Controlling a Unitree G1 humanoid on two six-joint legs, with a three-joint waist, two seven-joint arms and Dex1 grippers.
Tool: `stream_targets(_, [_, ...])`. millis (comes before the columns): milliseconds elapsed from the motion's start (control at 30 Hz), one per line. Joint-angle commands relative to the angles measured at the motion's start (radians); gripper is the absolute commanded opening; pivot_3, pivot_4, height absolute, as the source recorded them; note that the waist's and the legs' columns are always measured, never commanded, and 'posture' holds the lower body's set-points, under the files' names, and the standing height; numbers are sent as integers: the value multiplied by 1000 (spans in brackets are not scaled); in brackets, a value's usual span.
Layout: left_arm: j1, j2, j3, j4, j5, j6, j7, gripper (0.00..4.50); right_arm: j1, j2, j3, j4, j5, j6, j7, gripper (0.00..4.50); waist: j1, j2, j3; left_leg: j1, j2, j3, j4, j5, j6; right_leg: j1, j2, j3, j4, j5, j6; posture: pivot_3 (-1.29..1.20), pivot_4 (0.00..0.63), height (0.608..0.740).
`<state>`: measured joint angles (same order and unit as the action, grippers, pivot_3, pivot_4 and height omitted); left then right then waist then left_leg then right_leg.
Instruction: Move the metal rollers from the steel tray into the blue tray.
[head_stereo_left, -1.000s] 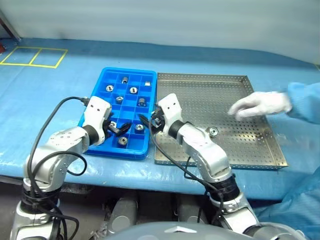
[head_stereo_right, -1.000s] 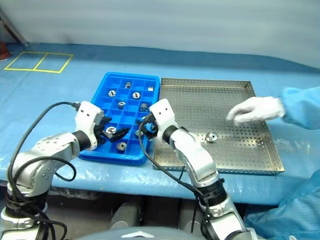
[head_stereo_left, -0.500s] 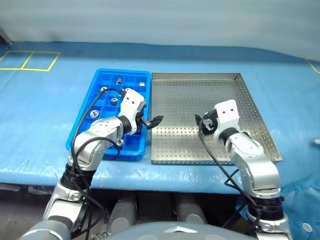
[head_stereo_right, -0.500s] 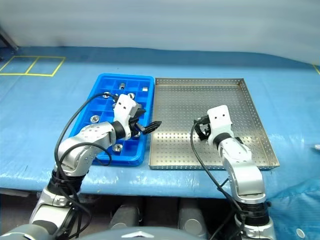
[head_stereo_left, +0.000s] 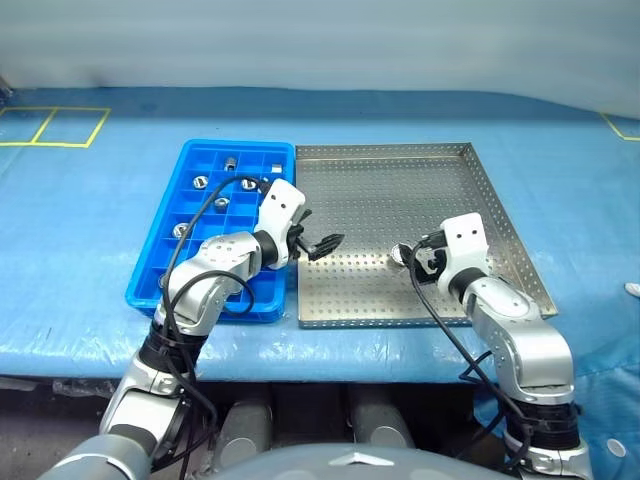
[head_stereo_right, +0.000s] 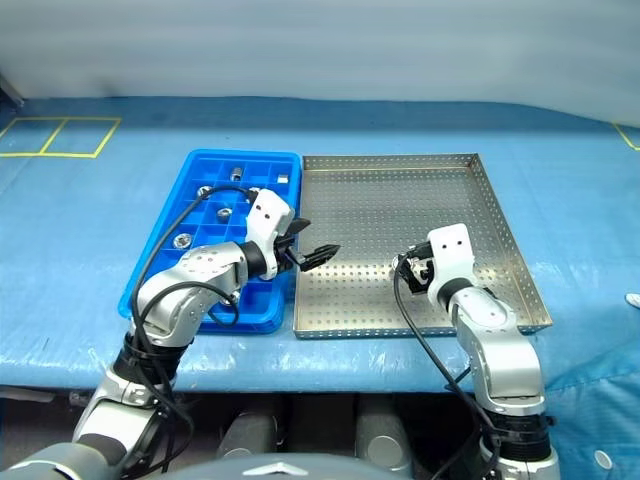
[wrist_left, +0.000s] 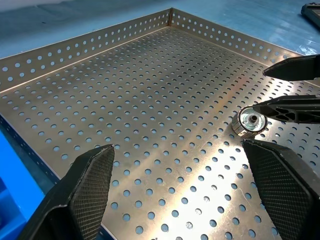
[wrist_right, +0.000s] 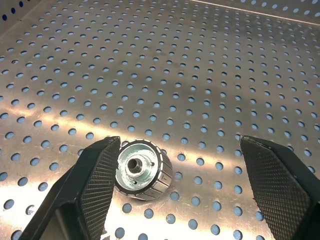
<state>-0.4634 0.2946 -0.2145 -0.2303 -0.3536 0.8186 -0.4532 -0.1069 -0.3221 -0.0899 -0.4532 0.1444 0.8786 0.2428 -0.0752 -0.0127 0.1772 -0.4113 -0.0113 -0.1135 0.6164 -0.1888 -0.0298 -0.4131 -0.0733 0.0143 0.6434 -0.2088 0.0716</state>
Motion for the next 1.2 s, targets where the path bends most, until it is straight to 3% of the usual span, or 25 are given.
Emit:
stream_targets(33, [3,-8,11,-32,4,-19,-1,4500,-18,-15,-1,-3,10,-11,13,4021,1,0,0,0,0,0,0,0,0,0,0,0,0,0,0,-90,150,740])
stream_targets(733, [34,3,35,-76,-1,15,33,4500,-84,88,37,200,-10,-69,-42,4021,11,0,0,0,0,0,0,0,0,0,0,0,0,1,1,-31,150,740])
stream_targets(967, [49,22,52,-104,-6,40,45,4500,-101,82,51,215,-24,-81,-48,1849,15,0,0,0,0,0,0,0,0,0,0,0,0,1,1,-12,150,740])
stream_targets(1200, [103,117,131,-181,12,85,66,4500,-133,92,115,168,-18,-87,-22,1721,14,1,0,0,0,0,-1,0,0,0,1,0,0,1,1,32,150,740])
